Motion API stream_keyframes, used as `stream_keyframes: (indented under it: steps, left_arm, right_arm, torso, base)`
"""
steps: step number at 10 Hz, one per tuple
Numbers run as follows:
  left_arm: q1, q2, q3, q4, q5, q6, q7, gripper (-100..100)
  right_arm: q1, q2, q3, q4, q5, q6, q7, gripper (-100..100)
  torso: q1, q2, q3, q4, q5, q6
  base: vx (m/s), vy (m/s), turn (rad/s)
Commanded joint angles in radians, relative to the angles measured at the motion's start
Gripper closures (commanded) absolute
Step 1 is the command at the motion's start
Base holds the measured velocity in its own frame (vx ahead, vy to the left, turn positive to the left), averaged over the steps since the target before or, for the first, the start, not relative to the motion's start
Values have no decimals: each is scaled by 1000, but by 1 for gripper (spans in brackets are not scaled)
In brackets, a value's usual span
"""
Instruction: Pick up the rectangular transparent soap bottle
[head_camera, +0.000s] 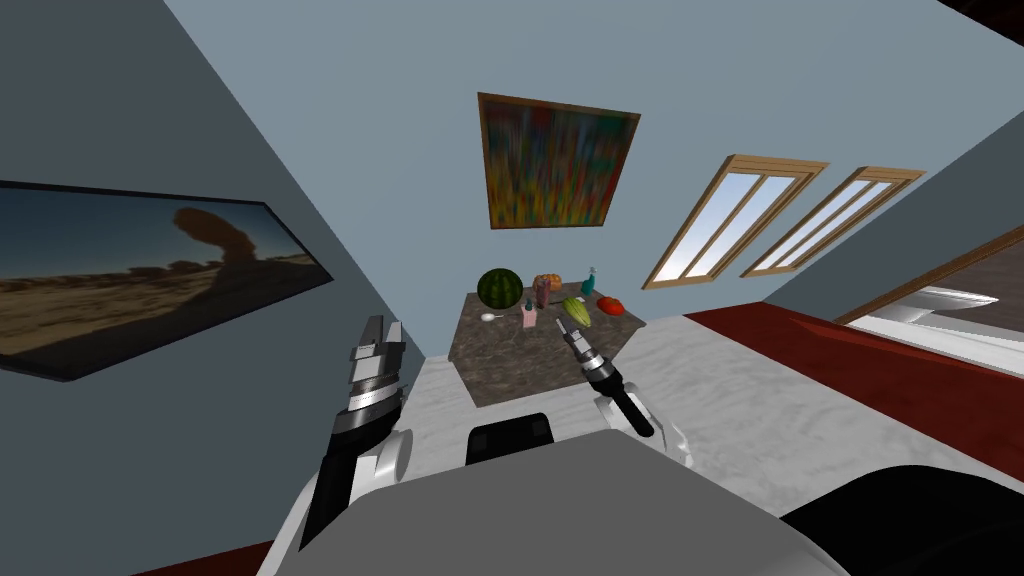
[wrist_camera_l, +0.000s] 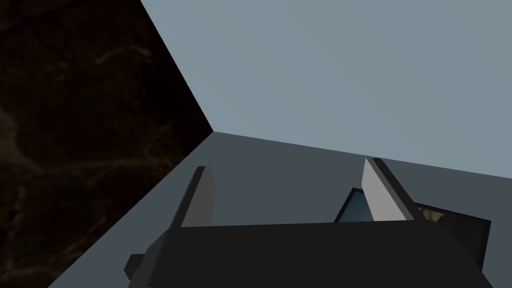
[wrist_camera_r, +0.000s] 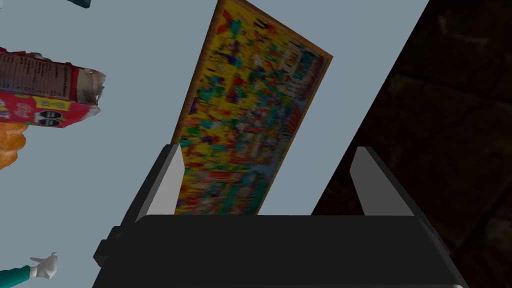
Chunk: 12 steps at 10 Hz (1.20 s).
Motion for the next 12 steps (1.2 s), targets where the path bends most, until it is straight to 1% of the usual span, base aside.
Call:
stream_keyframes:
  steps: [1,2,3,4,5,6,7,8,9,10,11,12]
  left_arm:
    - [0,0,0,0,0,0,0,0]
    - [0,0,0,0,0,0,0,0]
    - [0,0,0,0,0,0,0,0]
    - [0,0,0,0,0,0,0,0]
    - [0,0,0,0,0,0,0,0]
    - [0,0,0,0,0,0,0,0]
    - [0,0,0,0,0,0,0,0]
    - [0,0,0,0,0,0,0,0]
    - [0,0,0,0,0,0,0,0]
    - [0,0,0,0,0,0,0,0]
    - [0,0,0,0,0,0,0,0]
    - [0,0,0,0,0,0,0,0]
  right_arm:
    - [-3,-31,-3,18,11,0,1,-100]
    - [-10,-70,-4,60,37,-3,9,-100]
    - [-10,-79,-4,60,37,-3,9,-100]
    - [-18,-118,-5,103,65,-7,17,-100]
    - [-18,-128,-5,103,65,-7,17,-100]
    - [-24,-167,-6,146,94,-12,25,-100]
    - [-24,-179,-6,146,94,-12,25,-100]
    - [-31,-219,-8,184,125,-17,33,-100]
    - [-31,-231,-8,190,125,-17,33,-100]
    - [-37,-268,-9,231,156,-23,41,-100]
    - [-37,-285,-9,235,156,-23,41,-100]
    - [-43,-323,-11,277,189,-29,49,-100]
  torso:
    - [0,0,0,0,0,0]
    - [0,0,0,0,0,0]
    - [1,0,0,0,0,0]
    - [0,0,0,0,0,0]
    - [1,0,0,0,0,0]
    - [0,0,0,0,0,0]
    - [1,0,0,0,0,0]
    - [1,0,0,0,0,0]
    - [2,0,0,0,0,0]
    - [1,0,0,0,0,0]
    - [2,0,0,0,0,0]
    - [2,0,0,0,1,0]
  base:
    - [-6,23,42]
    - [-3,35,68]
    - [-5,29,38]
    - [-15,36,96]
    - [-12,28,44]
    - [-9,36,76]
    - [-5,32,42]
    - [-3,50,92]
    - [-2,42,52]
    - [-7,55,102]
    - [-4,51,48]
    - [1,57,92]
